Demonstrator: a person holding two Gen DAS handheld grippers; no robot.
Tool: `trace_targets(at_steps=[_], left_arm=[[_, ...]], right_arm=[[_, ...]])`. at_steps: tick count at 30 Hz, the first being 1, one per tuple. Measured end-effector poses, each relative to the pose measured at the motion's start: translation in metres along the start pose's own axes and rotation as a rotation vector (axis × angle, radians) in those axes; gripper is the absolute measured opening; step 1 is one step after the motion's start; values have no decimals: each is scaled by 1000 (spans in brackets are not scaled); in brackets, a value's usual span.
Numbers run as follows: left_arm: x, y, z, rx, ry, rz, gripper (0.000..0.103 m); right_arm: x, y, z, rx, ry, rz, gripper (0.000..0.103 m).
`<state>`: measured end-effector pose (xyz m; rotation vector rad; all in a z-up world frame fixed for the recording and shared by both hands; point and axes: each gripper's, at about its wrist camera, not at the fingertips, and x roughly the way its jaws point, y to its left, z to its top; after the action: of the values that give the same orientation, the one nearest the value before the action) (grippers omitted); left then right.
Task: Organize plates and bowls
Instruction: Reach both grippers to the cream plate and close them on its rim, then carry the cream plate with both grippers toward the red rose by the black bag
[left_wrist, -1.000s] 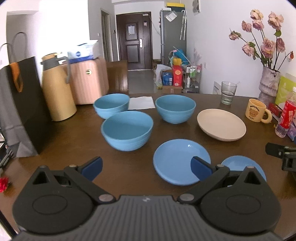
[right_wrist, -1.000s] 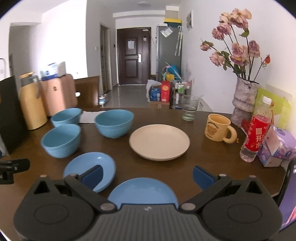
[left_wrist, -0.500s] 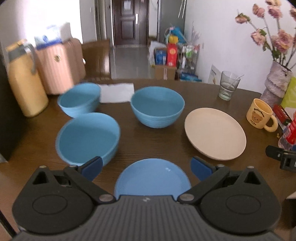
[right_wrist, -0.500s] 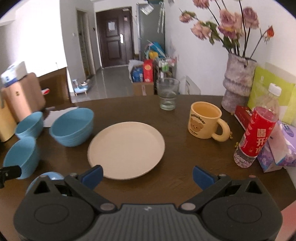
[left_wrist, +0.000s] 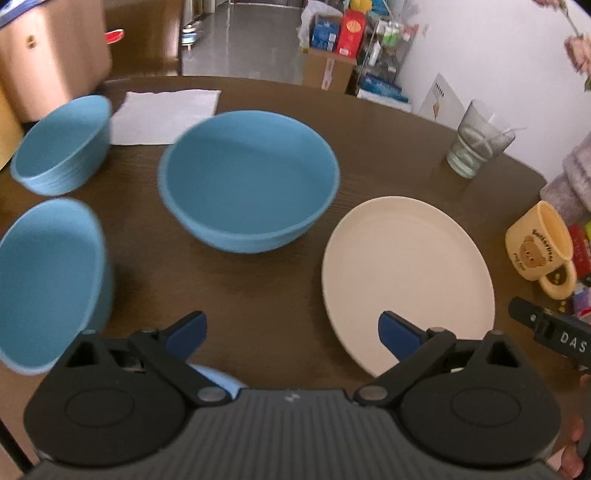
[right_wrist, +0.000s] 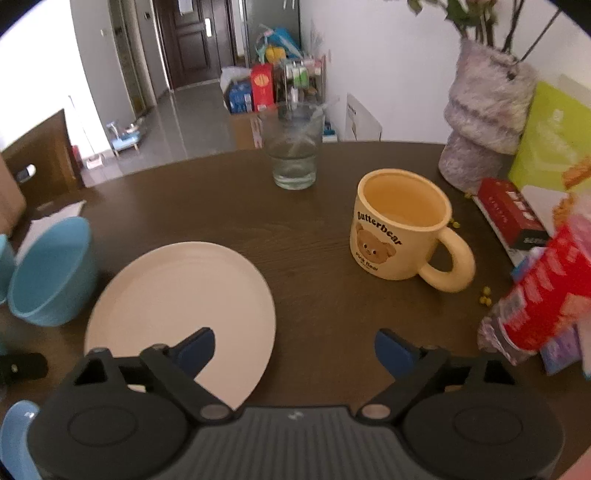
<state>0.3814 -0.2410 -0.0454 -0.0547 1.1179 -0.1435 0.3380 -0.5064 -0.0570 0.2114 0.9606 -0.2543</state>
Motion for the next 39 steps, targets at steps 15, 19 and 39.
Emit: trace_targets(at_steps=[15,19,39], left_arm=[[72,-21,19,-56,93,24,36],[74,-26,24,-64,81,1,19],[48,-40,14,0,-5,11,15]], right_arm=[[71,-2,14,51,94,62,49],[75,-6,13,72,89,115,36],[39,-8,-1,58,-33,206,6]])
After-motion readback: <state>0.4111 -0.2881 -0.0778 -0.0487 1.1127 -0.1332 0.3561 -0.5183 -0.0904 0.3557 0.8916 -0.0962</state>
